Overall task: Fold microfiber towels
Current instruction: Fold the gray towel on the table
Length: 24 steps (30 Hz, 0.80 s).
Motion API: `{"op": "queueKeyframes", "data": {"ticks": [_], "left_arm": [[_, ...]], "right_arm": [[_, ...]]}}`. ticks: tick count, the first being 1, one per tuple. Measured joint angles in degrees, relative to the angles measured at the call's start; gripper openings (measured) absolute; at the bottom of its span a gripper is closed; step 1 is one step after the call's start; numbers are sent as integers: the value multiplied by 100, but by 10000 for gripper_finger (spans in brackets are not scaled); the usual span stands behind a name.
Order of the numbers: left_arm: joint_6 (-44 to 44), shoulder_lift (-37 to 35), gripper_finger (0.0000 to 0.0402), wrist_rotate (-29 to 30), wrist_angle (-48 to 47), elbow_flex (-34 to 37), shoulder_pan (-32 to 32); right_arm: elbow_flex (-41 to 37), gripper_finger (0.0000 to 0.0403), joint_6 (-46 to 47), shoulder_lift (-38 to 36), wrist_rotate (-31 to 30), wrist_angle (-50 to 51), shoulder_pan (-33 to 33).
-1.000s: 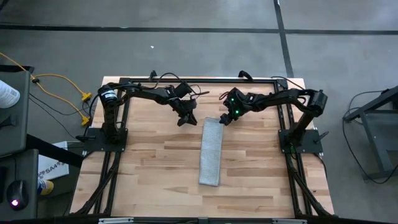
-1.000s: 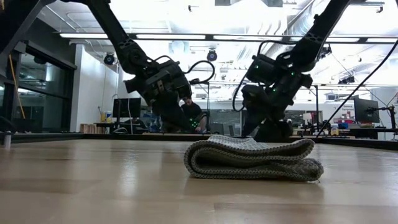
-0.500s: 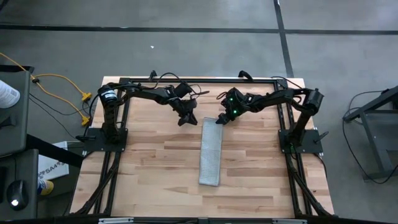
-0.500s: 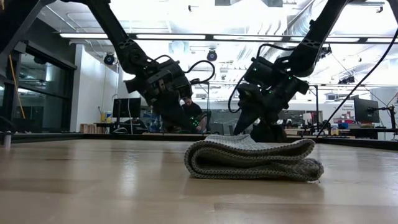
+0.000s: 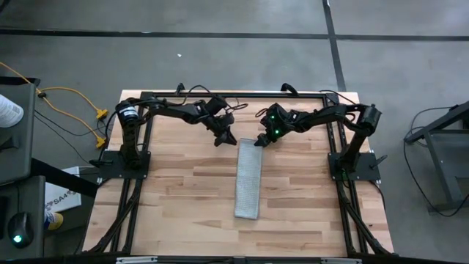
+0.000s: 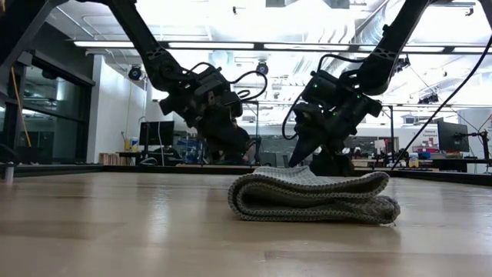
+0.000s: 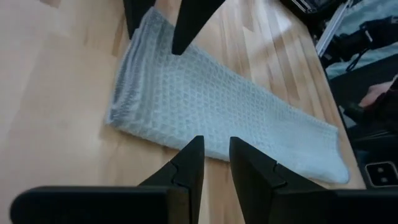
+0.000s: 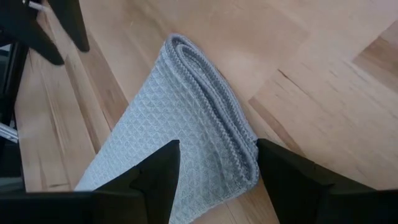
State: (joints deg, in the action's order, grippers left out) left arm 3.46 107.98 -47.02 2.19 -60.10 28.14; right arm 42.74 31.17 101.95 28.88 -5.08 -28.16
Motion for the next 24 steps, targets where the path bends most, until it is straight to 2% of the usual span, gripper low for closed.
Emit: {"op": "queueKeyframes", "data": {"ticks": [8, 12, 18, 24], "left_arm": [[1176, 0, 77, 602, 18, 0, -328], [1336, 0, 83, 779, -103, 0, -474], [1613, 0, 149, 1484, -149, -47, -741], [1780, -4, 208, 2253, -553, -280, -732]], "right_arm": [[-7, 209, -103, 10, 110, -160, 11], [-11, 209, -163, 12, 136, -211, 45], [-11, 209, -293, 17, 232, -227, 141], [-11, 207, -316, 17, 207, -275, 309]]}}
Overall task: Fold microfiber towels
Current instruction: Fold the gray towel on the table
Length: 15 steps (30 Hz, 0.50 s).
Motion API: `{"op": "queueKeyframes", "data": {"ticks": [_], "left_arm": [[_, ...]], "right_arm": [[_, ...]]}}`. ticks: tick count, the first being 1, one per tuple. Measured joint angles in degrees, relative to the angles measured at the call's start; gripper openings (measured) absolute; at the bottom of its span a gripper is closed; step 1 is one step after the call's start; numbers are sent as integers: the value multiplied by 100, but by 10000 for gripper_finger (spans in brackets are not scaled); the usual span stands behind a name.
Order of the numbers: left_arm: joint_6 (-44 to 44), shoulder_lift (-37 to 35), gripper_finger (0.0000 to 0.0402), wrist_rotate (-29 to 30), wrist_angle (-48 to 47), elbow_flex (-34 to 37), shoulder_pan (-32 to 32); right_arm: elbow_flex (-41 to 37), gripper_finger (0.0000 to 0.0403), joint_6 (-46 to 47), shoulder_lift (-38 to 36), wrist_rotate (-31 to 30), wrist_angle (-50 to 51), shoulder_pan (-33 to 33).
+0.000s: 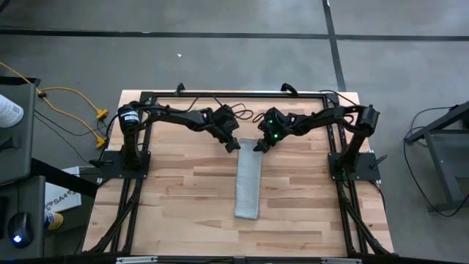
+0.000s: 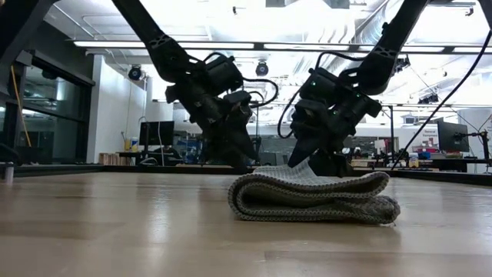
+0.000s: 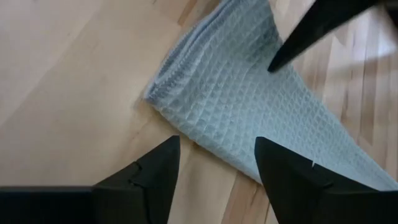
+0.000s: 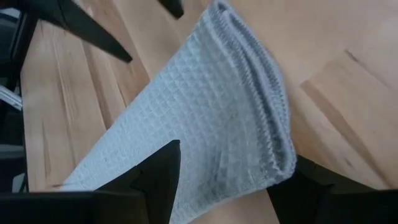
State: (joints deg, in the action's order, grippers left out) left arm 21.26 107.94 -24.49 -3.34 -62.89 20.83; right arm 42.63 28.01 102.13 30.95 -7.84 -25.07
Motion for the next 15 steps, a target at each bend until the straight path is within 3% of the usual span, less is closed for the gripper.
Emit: {"op": "queueKeyframes", "data": {"ticks": [15], "left_arm": [[-4, 0, 219, -327, -18, -20, 286]], "right_arm": [[0, 193, -109, -2, -90, -38, 113]]}}
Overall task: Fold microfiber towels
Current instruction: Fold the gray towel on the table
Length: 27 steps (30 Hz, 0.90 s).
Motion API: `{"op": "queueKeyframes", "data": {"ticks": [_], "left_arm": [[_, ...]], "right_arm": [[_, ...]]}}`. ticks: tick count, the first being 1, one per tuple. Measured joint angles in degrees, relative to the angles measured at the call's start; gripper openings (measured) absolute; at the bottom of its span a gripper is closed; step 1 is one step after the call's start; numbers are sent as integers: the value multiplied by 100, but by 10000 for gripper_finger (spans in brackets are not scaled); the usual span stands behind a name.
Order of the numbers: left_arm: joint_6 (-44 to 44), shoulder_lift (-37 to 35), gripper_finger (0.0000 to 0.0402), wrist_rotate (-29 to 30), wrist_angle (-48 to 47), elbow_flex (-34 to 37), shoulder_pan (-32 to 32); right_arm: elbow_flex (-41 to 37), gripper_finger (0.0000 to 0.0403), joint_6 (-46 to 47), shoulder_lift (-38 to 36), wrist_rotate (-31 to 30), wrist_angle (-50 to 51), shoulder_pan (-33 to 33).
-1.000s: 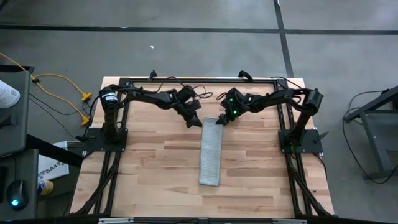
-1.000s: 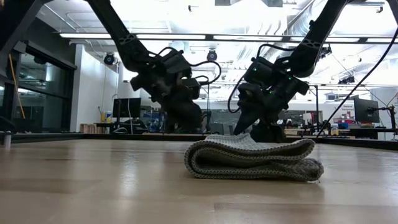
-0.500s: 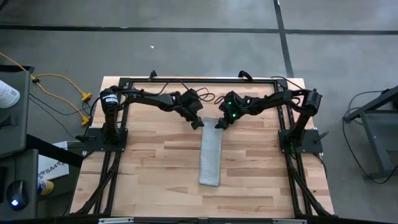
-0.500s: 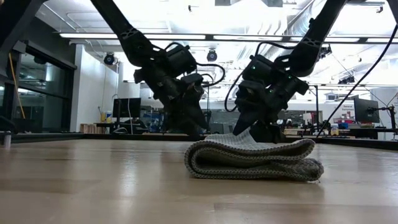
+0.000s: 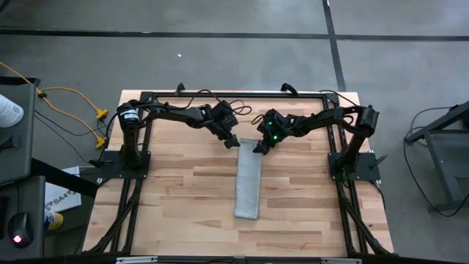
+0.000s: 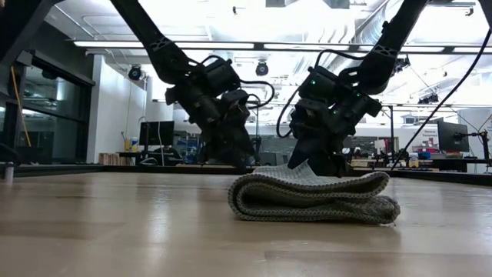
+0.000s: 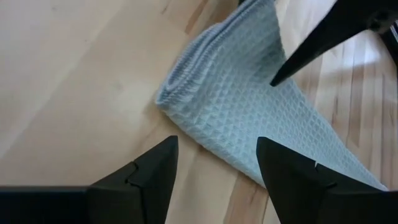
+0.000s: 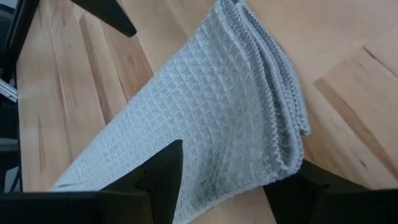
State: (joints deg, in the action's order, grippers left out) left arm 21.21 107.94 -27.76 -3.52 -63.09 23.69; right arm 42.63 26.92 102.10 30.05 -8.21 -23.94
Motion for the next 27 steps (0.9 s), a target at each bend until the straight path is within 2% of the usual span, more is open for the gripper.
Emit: {"op": "queueKeyframes", "data": {"ticks": [17, 27], "left_arm": [[-33, 0, 219, 6, 61, 4, -7], [-35, 0, 219, 6, 58, 4, -7]], "right_arm": [[0, 193, 90, -7, -527, -249, -299], [13, 193, 90, -11, -306, 64, -361]]}}
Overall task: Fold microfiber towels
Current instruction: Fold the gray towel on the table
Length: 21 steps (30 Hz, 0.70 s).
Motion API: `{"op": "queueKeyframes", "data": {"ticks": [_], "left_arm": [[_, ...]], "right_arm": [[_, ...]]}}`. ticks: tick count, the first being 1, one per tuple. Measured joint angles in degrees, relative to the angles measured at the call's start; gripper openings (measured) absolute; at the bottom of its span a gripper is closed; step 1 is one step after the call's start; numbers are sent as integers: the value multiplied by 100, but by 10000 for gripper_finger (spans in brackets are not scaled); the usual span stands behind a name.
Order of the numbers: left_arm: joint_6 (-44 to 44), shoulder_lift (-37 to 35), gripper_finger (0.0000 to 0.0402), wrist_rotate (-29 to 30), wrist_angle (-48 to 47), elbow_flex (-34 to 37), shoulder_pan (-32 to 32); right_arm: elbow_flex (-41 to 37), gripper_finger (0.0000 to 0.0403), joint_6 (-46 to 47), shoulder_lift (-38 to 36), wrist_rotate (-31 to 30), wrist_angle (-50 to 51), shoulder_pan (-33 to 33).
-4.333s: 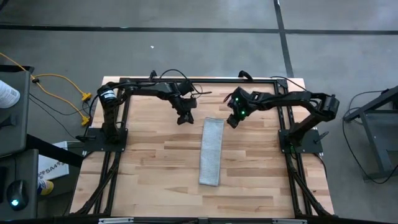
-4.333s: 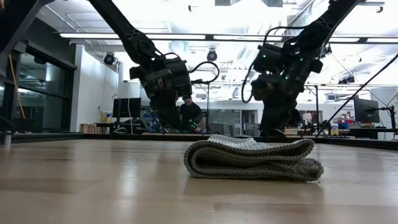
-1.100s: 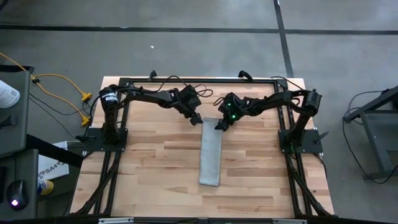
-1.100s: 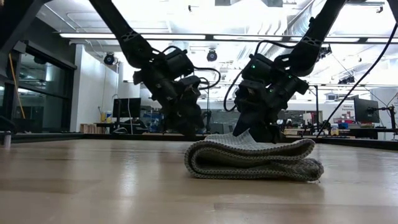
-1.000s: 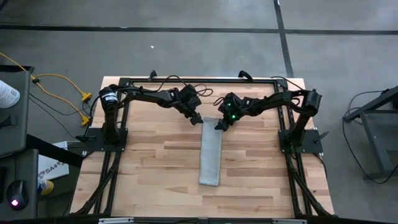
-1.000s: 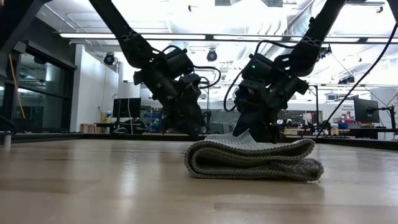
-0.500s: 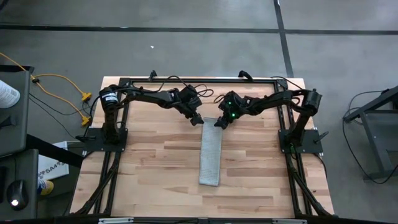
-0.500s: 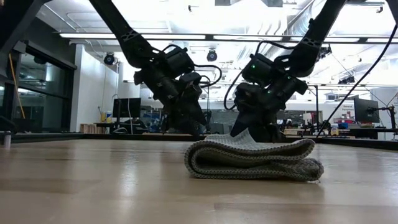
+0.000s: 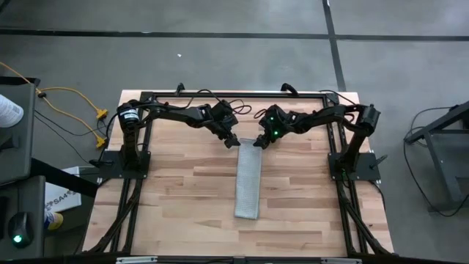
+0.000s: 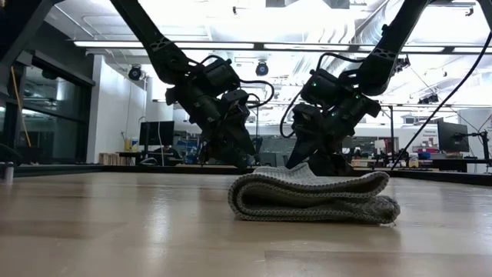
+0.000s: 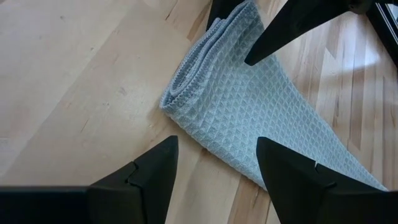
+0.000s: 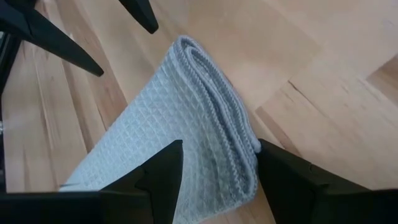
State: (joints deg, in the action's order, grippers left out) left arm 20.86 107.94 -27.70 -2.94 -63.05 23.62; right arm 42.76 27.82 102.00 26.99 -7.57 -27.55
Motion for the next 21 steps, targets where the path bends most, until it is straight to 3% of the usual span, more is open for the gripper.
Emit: {"op": "queueKeyframes", "data": {"ticks": [21], "left_arm": [[2, 0, 219, -11, -17, 4, 0]], "right_arm": [[-7, 193, -159, -136, -120, 460, -139]]}}
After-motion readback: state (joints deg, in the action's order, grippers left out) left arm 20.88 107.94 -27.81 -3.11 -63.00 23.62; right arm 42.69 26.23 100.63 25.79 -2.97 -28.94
